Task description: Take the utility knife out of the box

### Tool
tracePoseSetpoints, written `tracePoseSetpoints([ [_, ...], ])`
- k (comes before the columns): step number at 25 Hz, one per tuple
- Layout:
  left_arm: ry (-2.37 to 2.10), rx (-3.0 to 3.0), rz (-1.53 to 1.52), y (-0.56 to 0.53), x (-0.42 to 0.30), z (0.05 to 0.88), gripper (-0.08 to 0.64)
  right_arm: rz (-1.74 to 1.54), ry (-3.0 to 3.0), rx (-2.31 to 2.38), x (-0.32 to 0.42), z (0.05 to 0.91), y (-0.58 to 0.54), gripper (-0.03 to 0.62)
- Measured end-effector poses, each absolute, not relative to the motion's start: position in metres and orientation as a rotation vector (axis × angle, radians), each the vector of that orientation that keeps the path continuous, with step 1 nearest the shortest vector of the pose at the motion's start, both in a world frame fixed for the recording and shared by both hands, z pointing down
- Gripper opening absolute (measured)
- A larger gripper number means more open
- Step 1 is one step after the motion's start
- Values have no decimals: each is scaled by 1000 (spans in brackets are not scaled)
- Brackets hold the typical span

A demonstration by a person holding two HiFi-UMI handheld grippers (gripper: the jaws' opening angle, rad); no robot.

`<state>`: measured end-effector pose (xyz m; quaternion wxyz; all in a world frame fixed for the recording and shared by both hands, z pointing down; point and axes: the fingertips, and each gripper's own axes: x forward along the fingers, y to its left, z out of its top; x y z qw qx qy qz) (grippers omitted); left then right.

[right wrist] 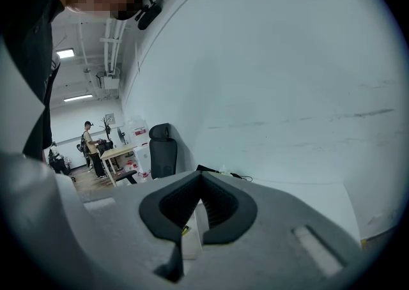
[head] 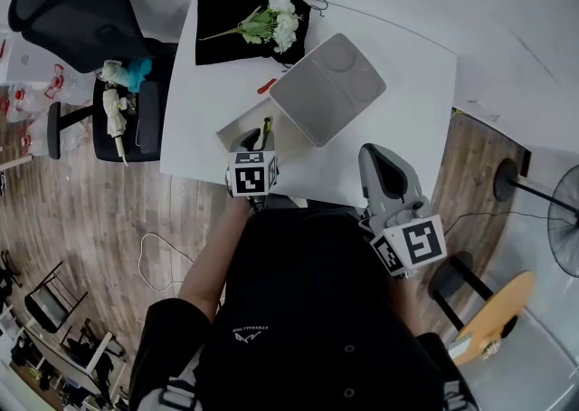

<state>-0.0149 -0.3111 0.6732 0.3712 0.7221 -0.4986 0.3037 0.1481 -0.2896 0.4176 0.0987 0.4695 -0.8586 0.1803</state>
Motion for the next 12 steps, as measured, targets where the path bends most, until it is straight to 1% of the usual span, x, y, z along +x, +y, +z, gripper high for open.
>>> tracePoseSetpoints([
  [1, -1269, 1840, 789, -310, -14, 677, 126, 533, -2539, 1386, 149, 418, -290, 5],
  [12, -1265, 1731, 873, -313, -18, 711, 127, 551, -2516, 1396, 163, 424, -293, 3],
])
